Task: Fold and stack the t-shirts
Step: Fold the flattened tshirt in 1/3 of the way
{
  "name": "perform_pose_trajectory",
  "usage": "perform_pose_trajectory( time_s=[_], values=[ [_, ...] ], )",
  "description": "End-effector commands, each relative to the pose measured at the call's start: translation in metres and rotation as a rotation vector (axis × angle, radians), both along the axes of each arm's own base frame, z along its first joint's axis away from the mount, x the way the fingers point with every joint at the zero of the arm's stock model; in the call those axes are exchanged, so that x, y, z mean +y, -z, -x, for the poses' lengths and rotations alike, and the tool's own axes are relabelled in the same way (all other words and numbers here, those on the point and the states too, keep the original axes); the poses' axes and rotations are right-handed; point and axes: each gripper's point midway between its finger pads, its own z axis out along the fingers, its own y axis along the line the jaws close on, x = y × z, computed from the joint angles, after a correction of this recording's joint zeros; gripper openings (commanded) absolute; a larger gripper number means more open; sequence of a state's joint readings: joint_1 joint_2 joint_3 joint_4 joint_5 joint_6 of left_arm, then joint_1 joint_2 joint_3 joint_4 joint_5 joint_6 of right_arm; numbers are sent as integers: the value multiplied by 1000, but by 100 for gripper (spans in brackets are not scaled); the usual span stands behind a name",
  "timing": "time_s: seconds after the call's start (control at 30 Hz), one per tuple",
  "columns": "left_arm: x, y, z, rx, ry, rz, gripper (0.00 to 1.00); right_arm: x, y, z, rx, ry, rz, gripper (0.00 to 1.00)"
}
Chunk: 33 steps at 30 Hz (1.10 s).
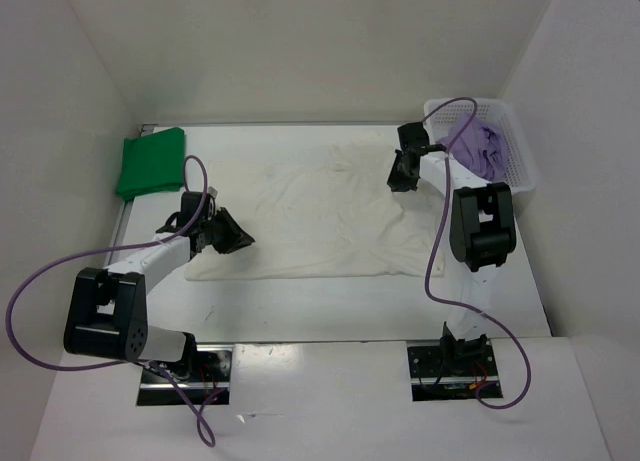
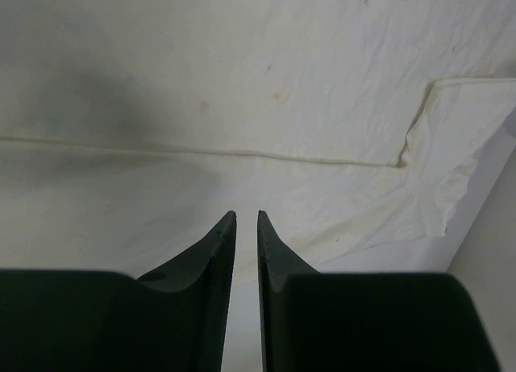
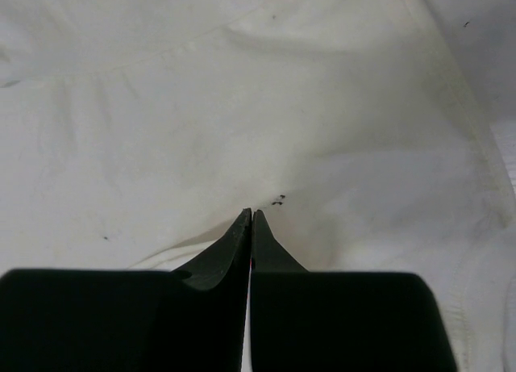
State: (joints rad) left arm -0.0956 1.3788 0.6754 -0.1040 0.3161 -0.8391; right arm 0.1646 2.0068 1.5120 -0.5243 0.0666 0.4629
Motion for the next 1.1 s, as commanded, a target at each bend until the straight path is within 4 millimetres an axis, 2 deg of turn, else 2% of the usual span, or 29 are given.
perform_pose_trajectory(
  time_s=[0.0,0.03,0.17,0.27,0.3,0.33,0.37,0.4,0.43,0.5,0.53,0.57,0.6,0.63,0.67,0.7,0.73,0.77,0.83,0.97,1.07],
  values=[
    [0,-11,-14,-50,2,-11,23,1,-40,-23,-107,11,-17,0],
    [0,-11,-14,-50,2,-11,23,-1,-26,-23,-81,16,-5,0],
    [3,-12,-16,-50,-11,-26,23,-4,-16,-28,-73,28,15,2],
    [10,-8,-17,-41,-41,-62,25,-3,-18,-34,-88,36,7,19],
    [12,-12,-19,-50,-48,-69,25,-2,-21,-36,-97,36,5,24],
    [12,-12,-19,-50,-48,-69,26,-3,-21,-32,-78,36,9,32],
    [12,-10,-16,-38,-48,-71,26,-1,-36,-34,-102,30,-5,35],
    [12,-18,-20,-59,-49,-68,26,-1,-43,-32,-108,23,-1,36],
    [12,-16,-18,-55,-40,-76,26,-2,-52,-30,-119,23,-2,36],
    [12,-21,-14,-61,-23,-78,24,-2,-70,-12,-140,25,-21,37],
    [9,-21,-9,-54,-6,-85,21,1,-73,-6,-149,22,-45,32],
    [6,-24,-8,-64,2,-84,19,4,-73,10,-138,13,-73,26],
    [3,-26,-4,-68,21,-89,18,13,-71,19,-133,-5,-94,19],
    [-2,-24,0,-57,37,-96,17,34,-66,31,-116,-35,-128,14],
    [-5,-22,1,-61,42,-121,14,47,-47,49,-78,-61,-154,7],
    [-21,-21,8,-67,93,-133,14,65,-42,62,-60,-104,-192,4],
    [-28,-21,10,-66,104,-137,14,81,-37,73,-46,-118,-207,1],
    [-35,-12,15,-33,120,-136,13,109,-23,95,-15,-183,-211,0],
    [-56,-10,18,-20,153,-84,13,141,-7,122,33,-231,-226,0],
    [-78,9,27,28,207,-76,13,169,4,142,56,-269,-269,0],
    [-87,20,25,46,221,-76,13,168,16,149,76,-260,-259,0]
  ],
)
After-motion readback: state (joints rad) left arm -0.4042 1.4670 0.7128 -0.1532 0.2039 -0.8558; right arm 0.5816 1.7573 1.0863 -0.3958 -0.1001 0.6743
